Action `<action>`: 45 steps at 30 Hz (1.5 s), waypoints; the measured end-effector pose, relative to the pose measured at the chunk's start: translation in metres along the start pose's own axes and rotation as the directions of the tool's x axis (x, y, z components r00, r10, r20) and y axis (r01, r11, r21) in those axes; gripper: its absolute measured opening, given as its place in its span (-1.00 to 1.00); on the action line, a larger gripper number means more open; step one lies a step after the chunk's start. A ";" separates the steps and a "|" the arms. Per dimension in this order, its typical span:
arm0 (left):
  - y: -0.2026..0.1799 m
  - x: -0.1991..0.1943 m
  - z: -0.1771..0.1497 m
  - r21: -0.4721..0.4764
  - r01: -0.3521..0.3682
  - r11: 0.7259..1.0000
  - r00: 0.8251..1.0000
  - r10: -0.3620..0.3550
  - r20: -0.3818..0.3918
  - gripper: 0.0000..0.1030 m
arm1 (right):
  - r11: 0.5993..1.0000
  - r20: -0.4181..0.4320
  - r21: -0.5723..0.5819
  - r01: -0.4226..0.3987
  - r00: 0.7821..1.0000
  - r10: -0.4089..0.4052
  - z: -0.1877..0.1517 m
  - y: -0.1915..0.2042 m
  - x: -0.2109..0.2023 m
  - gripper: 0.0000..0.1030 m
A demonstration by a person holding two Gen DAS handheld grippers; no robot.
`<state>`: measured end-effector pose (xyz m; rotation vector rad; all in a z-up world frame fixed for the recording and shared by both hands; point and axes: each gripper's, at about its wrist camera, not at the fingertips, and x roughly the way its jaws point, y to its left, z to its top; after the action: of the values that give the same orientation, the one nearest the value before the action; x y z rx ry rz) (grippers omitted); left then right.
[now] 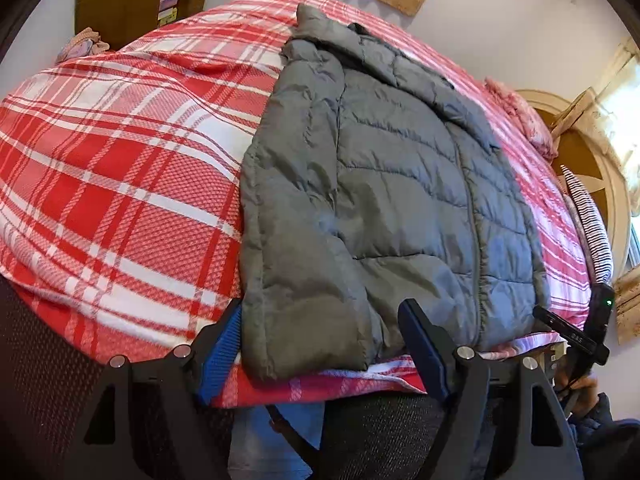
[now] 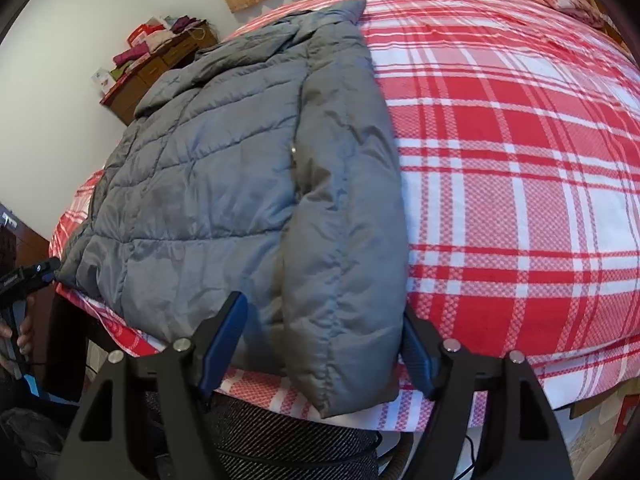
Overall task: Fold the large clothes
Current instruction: 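Grasp the jacket hem with both grippers, then lift the hem with both grippers and fold it toward the collar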
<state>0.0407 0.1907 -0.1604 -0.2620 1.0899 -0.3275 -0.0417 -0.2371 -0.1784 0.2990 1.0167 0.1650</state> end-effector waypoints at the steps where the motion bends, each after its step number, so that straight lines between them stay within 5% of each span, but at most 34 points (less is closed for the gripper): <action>1: -0.002 0.002 0.001 -0.002 -0.010 1.000 1.000 0.010 0.003 0.50 | 1.000 -0.005 -0.015 0.009 1.000 -0.009 0.000 0.002 0.001 0.46; 4: -0.003 0.004 0.001 0.000 -0.031 1.000 0.999 0.031 0.019 0.47 | 1.000 -0.005 -0.030 0.009 1.000 -0.009 -0.001 0.004 0.002 0.27; 6: -0.003 0.007 -0.001 0.022 -0.039 0.999 0.999 0.039 0.019 -0.20 | 1.000 -0.008 -0.023 0.019 1.000 -0.019 0.000 0.004 0.006 -0.02; 7: -0.002 0.012 -0.001 0.026 -0.048 0.999 0.999 0.048 0.002 -0.30 | 1.000 -0.016 -0.021 0.023 1.000 -0.024 0.000 0.003 0.007 -0.30; 9: 0.005 0.015 -0.003 0.005 -0.038 0.999 0.999 0.038 0.002 -0.51 | 1.000 -0.022 -0.006 0.008 1.000 -0.008 0.002 0.000 0.008 -0.58; 12: 0.010 0.007 -0.006 -0.016 0.006 1.000 0.999 -0.005 0.039 -0.72 | 1.000 -0.013 -0.014 -0.001 1.000 0.000 0.002 0.002 0.004 -0.71; 18: 0.005 -0.037 -0.005 -0.033 0.177 0.984 0.972 -0.169 0.166 -0.78 | 0.987 0.069 0.004 -0.158 0.985 0.158 0.001 -0.001 -0.035 -0.79; 25: -0.016 -0.105 -0.008 0.065 0.334 0.940 0.898 -0.338 0.281 -0.78 | 0.944 0.179 -0.031 -0.329 0.927 0.329 -0.005 -0.004 -0.100 -0.79; 30: -0.033 -0.141 -0.007 0.123 0.306 0.944 0.887 -0.330 0.322 -0.78 | 0.922 0.269 -0.080 -0.379 0.882 0.386 -0.002 0.005 -0.145 -0.79; 35: -0.032 -0.164 0.029 0.070 0.302 0.951 0.866 -0.304 0.398 -0.78 | 0.900 0.384 -0.056 -0.433 0.823 0.419 0.039 0.000 -0.176 -0.79; 39: -0.032 -0.159 0.082 0.029 0.257 0.966 0.869 -0.244 0.430 -0.78 | 0.880 0.415 -0.046 -0.473 0.792 0.447 0.103 0.003 -0.178 -0.79; 45: -0.023 -0.094 0.201 -0.112 0.136 0.984 0.921 -0.084 0.380 -0.78 | 0.925 0.408 -0.001 -0.379 0.845 0.346 0.216 0.014 -0.136 -0.79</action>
<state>0.1782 0.2153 0.0133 -0.4900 0.7202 -0.2888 0.0722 -0.2977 0.0424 0.5757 0.5481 0.3913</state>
